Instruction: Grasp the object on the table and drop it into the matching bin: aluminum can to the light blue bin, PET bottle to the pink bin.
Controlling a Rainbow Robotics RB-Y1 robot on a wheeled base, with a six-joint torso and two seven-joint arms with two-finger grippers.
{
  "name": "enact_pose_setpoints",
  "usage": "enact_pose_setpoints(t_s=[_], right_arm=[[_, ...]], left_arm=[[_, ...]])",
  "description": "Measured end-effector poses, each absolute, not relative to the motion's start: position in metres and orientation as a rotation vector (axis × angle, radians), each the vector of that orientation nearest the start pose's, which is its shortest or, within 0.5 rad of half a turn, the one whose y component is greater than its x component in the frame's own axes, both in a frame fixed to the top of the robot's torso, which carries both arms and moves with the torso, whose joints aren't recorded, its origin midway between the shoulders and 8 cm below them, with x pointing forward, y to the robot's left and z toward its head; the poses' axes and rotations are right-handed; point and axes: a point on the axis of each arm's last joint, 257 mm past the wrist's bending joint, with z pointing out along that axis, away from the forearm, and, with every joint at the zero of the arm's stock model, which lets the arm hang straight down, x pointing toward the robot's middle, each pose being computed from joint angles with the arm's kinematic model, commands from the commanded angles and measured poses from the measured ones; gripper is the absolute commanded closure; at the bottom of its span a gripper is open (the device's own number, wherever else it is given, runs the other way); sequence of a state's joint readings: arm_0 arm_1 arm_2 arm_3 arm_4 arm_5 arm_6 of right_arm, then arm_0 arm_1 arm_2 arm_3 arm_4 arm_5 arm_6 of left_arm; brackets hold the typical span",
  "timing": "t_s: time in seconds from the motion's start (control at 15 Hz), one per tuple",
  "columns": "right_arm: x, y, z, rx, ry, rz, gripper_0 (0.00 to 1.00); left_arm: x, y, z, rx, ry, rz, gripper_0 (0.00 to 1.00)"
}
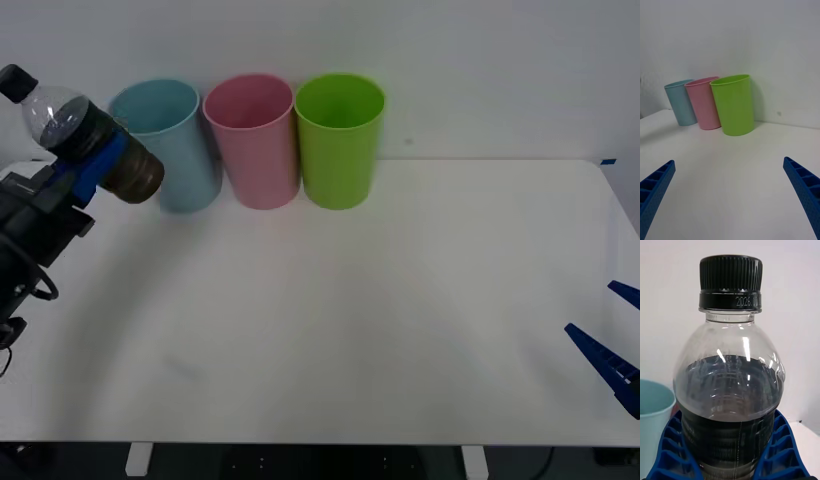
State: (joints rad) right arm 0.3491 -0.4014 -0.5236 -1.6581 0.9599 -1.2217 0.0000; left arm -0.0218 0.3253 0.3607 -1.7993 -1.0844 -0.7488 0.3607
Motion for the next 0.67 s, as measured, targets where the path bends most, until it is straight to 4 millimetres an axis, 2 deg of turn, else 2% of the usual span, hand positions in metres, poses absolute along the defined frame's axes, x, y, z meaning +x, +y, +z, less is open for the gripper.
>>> enact_pose_setpoints(t_s=[0.13, 0.33, 0.67], right_arm=[[0.342, -0.33, -0.169, -0.465, 1.441, 0.567, 0.0], [0.342, -0.33, -0.169, -0.465, 1.441, 0.567, 0.0], [0.342, -0.33, -0.169, -0.465, 1.441, 0.567, 0.0]], left_arm=[[0.495, 0.268, -0.009, 0.19, 1.199, -0.645, 1.0], [0.521, 0.26, 0.001, 0.212, 1.194, -0.612, 1.0], [0.579, 0.233, 0.014, 0.256, 1.212, -0.597, 1.0]])
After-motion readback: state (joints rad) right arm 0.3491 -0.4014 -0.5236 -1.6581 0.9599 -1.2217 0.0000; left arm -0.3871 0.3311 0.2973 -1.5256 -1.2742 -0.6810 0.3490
